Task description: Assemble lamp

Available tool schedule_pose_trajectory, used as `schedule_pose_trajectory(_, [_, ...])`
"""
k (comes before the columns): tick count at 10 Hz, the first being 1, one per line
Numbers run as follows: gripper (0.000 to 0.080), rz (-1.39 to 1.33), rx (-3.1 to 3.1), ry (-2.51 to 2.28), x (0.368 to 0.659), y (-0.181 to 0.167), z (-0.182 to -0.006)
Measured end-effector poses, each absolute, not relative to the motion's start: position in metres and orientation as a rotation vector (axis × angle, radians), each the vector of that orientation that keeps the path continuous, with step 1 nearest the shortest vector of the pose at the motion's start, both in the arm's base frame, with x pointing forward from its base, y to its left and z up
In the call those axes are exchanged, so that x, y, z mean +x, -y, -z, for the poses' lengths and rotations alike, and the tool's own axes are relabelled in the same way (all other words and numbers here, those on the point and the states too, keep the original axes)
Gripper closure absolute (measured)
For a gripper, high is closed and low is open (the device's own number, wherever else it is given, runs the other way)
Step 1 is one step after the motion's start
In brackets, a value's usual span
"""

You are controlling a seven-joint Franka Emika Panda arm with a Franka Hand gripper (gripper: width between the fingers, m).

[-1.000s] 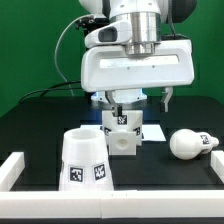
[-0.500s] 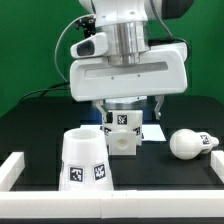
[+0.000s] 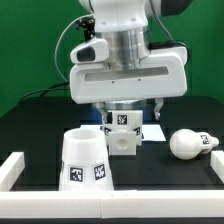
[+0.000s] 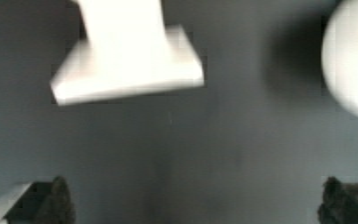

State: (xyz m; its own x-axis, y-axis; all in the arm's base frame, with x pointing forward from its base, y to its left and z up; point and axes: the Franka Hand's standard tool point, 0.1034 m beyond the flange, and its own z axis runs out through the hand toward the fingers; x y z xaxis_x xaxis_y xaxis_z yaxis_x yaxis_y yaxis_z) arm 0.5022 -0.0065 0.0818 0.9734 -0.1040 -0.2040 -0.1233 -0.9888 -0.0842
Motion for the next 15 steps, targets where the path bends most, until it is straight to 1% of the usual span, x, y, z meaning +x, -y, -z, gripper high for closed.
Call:
schedule_pose_trajectory(1, [0.0101, -0.319, -3.042, -0.140, 0.506, 0.000, -0.077])
schedule_pose_trajectory(3, [0.0101, -0.392, -3.004, -0.180, 0.493, -0.009, -0.067])
schedule_pose_trajectory(5, [0.0101, -0.581, -2.961, -0.162, 0.489, -0.012, -0.070])
schedule_pose_trajectory(6, [0.0101, -0.664, -2.933, -0.085, 0.486, -0.009, -0.068])
schedule_pose_trajectory(7, [0.0101, -0.763, -2.893, -0.010, 0.482, -0.003, -0.065])
schedule_pose_trajectory(9, [0.0101, -1.012, -2.839, 0.076, 0.481, 0.008, -0.068])
schedule_pose_trajectory(10, [0.0101, -1.098, -2.832, 0.061, 0.483, 0.006, -0.063])
schedule_pose_trajectory(11, [0.0101, -1.158, -2.806, 0.067, 0.479, 0.002, -0.060])
schedule_pose_trajectory(12, [0.0101, -1.201, -2.778, 0.079, 0.477, 0.001, -0.060])
schedule_pose_trajectory(15, [0.0101, -1.185, -2.781, 0.081, 0.479, 0.000, -0.059])
